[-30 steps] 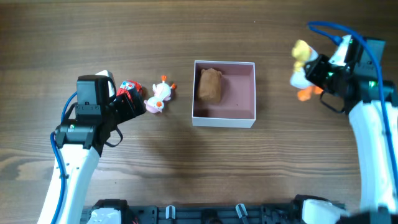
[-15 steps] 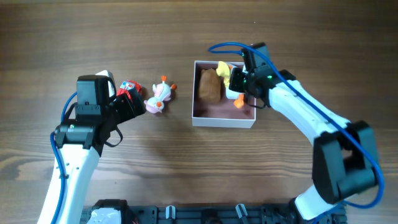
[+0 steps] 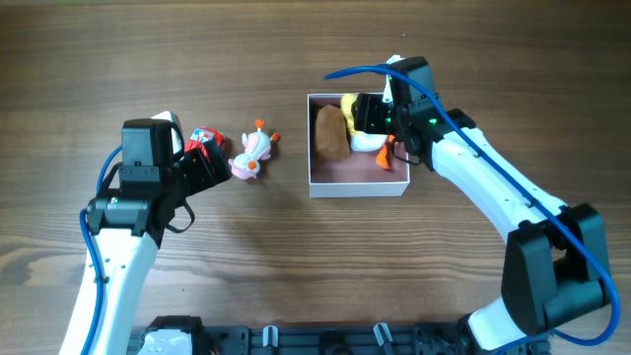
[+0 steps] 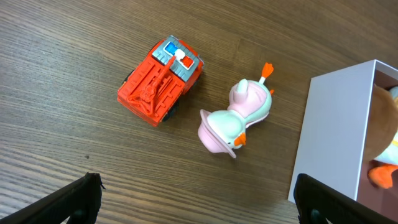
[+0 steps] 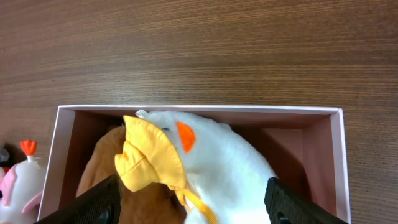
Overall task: Pack container
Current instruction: 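Place the plush duck into the box beside the bear and release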
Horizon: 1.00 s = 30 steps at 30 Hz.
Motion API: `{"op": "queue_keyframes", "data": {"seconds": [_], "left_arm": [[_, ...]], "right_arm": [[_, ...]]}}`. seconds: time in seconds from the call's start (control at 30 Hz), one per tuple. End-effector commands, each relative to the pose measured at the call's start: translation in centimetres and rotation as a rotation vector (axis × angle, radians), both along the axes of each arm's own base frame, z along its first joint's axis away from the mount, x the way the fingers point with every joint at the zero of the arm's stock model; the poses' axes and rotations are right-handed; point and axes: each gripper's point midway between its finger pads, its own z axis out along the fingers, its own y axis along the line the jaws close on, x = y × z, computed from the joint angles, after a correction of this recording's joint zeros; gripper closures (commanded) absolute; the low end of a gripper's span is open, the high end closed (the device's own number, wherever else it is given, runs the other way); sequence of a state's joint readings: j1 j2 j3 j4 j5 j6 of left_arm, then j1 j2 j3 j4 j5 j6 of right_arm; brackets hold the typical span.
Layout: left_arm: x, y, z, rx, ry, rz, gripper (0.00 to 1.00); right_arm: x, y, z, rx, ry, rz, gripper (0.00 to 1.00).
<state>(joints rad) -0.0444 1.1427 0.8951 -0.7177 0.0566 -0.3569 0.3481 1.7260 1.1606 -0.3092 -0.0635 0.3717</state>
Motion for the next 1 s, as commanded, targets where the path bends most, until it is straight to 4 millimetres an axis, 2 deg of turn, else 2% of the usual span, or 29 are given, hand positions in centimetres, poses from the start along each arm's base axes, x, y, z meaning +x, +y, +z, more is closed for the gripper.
{"op": "queue_keyframes", "data": {"seconds": [0.0,0.07,0.1,0.13,0.23,0.33,0.4,0.43,0.5,0.57,0.63,0.77,0.8,0.87,0.97], "left_arm": [[0.4,0.0,0.6,0.011,-0.018,-0.01,0.0],[0.4,0.0,0.6,0.011,-0.018,-0.01,0.0],[0.4,0.0,0.6,0.011,-0.018,-0.01,0.0],[0.4,0.0,0.6,0.011,-0.018,-0.01,0.0],[0.4,0.0,0.6,0.011,-0.018,-0.01,0.0],[0.4,0.0,0.6,0.011,-0.018,-0.01,0.0],[0.4,0.0,0.6,0.011,-0.018,-0.01,0.0],[0.4,0.0,0.6,0.011,-0.018,-0.01,0.0],[0.4,0.0,0.6,0.011,-0.018,-0.01,0.0],[0.4,0.0,0.6,0.011,-0.018,-0.01,0.0],[0.4,0.0,0.6,0.011,-0.018,-0.009,0.0],[0.4,0.0,0.6,0.011,-0.018,-0.01,0.0],[0.4,0.0,0.6,0.011,-0.018,-0.01,0.0],[0.4,0.0,0.6,0.011,-0.018,-0.01,0.0],[0.4,0.0,0.6,0.011,-0.018,-0.01,0.0]], "right_arm": [[0.7,-0.2,3.3,0.004,-0.081,-0.011,0.27],[0.6,-0.2,5.3,0.024,-0.123,-0.007,0.36],[0.3,0.3,6.1,0.053,-0.132,0.012,0.48],[0.2,0.9,6.3,0.079,-0.131,0.035,0.6],[0.5,1.1,4.8,0.073,-0.106,0.038,0.81],[1.2,1.6,2.3,0.072,-0.072,0.047,0.84],[1.2,2.5,-0.5,0.087,-0.013,0.077,0.86],[1.2,2.5,-1.6,0.079,0.008,0.076,0.86],[0.9,2.4,-5.1,0.055,0.081,0.073,0.87],[0.5,2.2,-7.1,0.041,0.127,0.071,0.87],[0.1,2.1,-8.2,0.031,0.158,0.069,0.89],[0.0,2.0,-8.0,0.011,0.151,0.091,0.9],[-0.2,1.4,-8.3,-0.021,0.159,0.081,0.89],[-0.9,-0.9,-9.9,-0.144,0.205,0.031,0.88],[-1.3,-1.7,-10.8,-0.194,0.225,0.034,0.88]]}}
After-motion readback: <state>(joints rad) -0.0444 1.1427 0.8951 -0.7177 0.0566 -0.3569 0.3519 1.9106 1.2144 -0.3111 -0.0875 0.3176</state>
